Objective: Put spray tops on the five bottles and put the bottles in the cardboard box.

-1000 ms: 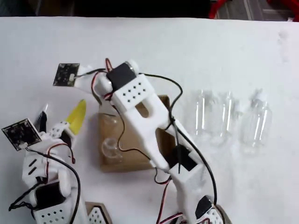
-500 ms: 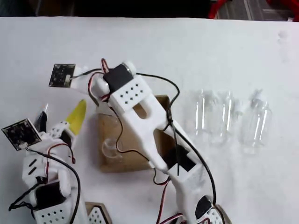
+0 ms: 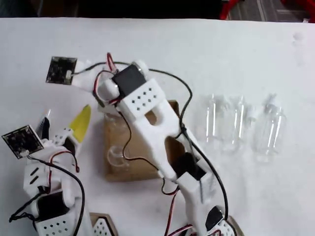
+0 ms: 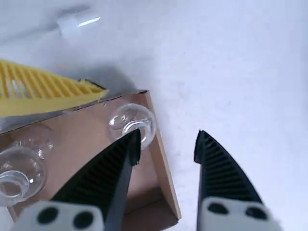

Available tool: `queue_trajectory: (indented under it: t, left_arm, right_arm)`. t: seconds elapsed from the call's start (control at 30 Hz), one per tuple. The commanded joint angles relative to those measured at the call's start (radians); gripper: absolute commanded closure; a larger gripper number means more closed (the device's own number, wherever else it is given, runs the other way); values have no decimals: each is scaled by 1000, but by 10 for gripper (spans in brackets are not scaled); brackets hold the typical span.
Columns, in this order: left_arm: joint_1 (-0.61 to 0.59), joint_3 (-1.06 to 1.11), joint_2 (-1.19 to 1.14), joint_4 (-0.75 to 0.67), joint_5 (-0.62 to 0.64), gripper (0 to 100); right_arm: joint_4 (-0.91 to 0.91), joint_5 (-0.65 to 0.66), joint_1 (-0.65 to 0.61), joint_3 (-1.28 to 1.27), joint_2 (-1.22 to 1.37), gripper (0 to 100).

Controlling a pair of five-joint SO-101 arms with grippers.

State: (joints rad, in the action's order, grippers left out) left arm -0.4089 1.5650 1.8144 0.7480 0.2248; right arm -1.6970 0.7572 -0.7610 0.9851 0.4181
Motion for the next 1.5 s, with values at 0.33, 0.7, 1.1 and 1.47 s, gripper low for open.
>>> queue_trajectory:
  t: [0.33,0.7,1.1,1.47]
  left_arm:
    - [12,-51,8,-5,-92,585]
    - [-294,-83,10,209,-272,585]
    - [-384,-63,10,407,-219,585]
    - [-381,-21,10,379,-221,583]
  right_arm:
    - [-28,-497,473,-207,-166,839]
    - [4,-54,420,-405,-147,839]
    - [85,196,340,-427,-73,837]
    - [176,308,289,-502,31,839]
